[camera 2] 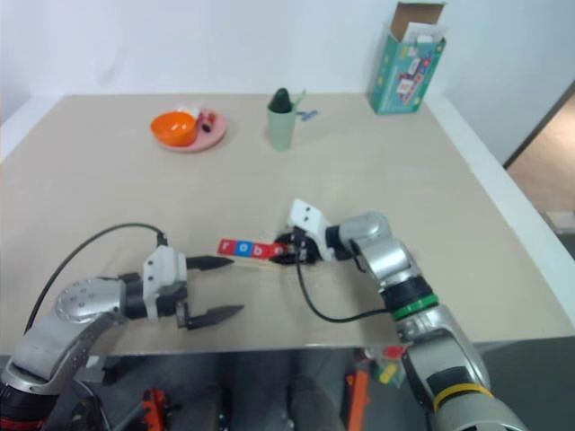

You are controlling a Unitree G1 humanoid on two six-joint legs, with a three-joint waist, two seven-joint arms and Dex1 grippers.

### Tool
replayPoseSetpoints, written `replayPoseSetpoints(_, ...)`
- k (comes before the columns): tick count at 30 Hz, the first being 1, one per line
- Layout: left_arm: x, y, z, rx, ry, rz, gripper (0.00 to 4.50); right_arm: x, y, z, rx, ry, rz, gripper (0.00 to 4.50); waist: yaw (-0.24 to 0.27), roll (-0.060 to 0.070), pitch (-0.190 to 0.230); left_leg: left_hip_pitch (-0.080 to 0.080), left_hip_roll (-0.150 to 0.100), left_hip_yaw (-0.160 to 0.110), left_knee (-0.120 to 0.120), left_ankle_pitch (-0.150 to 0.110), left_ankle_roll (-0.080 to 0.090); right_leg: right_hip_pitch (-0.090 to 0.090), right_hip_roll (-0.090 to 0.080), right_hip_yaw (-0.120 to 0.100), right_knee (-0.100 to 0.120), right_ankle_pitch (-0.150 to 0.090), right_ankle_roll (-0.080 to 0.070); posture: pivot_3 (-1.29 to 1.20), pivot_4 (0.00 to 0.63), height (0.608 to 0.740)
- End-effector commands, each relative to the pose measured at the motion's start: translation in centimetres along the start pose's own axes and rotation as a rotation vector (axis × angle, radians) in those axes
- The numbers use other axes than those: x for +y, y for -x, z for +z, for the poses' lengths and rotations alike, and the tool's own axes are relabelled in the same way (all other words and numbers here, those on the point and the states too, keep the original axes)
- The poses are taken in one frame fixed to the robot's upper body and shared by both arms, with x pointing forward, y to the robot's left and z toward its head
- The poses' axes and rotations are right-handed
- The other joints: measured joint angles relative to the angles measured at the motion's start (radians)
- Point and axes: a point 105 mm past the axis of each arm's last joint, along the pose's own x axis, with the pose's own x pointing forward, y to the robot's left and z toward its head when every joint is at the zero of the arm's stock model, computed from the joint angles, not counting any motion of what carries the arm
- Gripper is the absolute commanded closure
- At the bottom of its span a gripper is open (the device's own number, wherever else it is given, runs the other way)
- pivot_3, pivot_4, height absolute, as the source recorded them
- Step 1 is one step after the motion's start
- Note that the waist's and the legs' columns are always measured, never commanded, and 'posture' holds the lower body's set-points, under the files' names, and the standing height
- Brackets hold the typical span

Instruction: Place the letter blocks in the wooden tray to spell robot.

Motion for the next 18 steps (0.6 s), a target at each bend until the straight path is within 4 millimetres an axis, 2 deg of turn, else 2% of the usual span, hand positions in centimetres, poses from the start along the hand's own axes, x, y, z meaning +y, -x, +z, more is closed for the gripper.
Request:
replayPoseSetpoints(1, -0.2, 0.0, 0.8, -0.024, -0.036, -0.005, 0.0, -0.3, 0.2, 1.3, -0.044, 0.02, -0.018, 0.62, 0.0, 0.0, 0.0, 0.0, 0.0, 0.0, 0.0, 0.0, 0.0, 0.0, 0.0, 0.0, 0.0, 0.0, 0.0, 0.0, 0.15, 0.74)
replayPoseSetpoints(3, -0.2, 0.1, 0.8, -0.023, -0.036, -0.004, 0.0, -0.4, 0.3, 1.9, -0.062, 0.022, -0.024, 0.05, 0.0, 0.0, 0.0, 0.0, 0.0, 0.0, 0.0, 0.0, 0.0, 0.0, 0.0, 0.0, 0.0, 0.0, 0.0, 0.0, 0.15, 0.74)
replayPoseSetpoints(6, -0.1, 0.1, 0.8, -0.021, -0.036, -0.004, 0.0, -0.6, 0.6, 2.9, -0.094, 0.027, -0.046, 0.05, 0.0, 0.0, 0.0, 0.0, 0.0, 0.0, 0.0, 0.0, 0.0, 0.0, 0.0, 0.0, 0.0, 0.0, 0.0, 0.0, 0.15, 0.74)
replayPoseSetpoints(9, 0.0, 0.3, 0.8, -0.02, -0.036, -0.001, 0.0, -1.3, 2.0, 4.9, -0.172, -0.013, -0.111, 0.05, 0.0, 0.0, 0.0, -0.001, 0.0, 0.0, 0.0, 0.0, 0.0, -0.001, 0.0, 0.0, 0.0, 0.0, 0.0, 0.0, 0.15, 0.74)
replayPoseSetpoints(11, 0.1, 0.5, 0.8, -0.023, -0.034, 0.003, 0.0, -1.3, 2.9, 5.3, -0.197, -0.031, -0.14, 0.05, 0.0, 0.0, 0.0, -0.001, 0.0, 0.0, 0.0, 0.0, 0.0, -0.001, 0.0, 0.0, 0.0, 0.0, 0.0, 0.0, 0.15, 0.74)
replayPoseSetpoints(14, 0.4, 0.7, 0.8, -0.029, -0.029, 0.009, 0.0, -1.7, 5.1, 5.2, -0.23, -0.075, -0.236, 0.05, 0.001, 0.0, 0.0, -0.001, 0.0, 0.0, 0.0, 0.0, 0.0, -0.001, 0.0, 0.0, 0.0, 0.0, 0.0, 0.0, 0.15, 0.74)
replayPoseSetpoints(18, 0.6, 0.8, 1.6, -0.076, 0.011, -0.002, 0.0, -2.4, 8.8, 3.8, -0.235, -0.146, -0.432, 0.05, 0.009, 0.0, 0.0, -0.002, -0.001, -0.001, -0.001, 0.0, 0.0, -0.001, -0.001, -0.001, 0.0, -0.002, 0.001, 0.0, 0.15, 0.74)
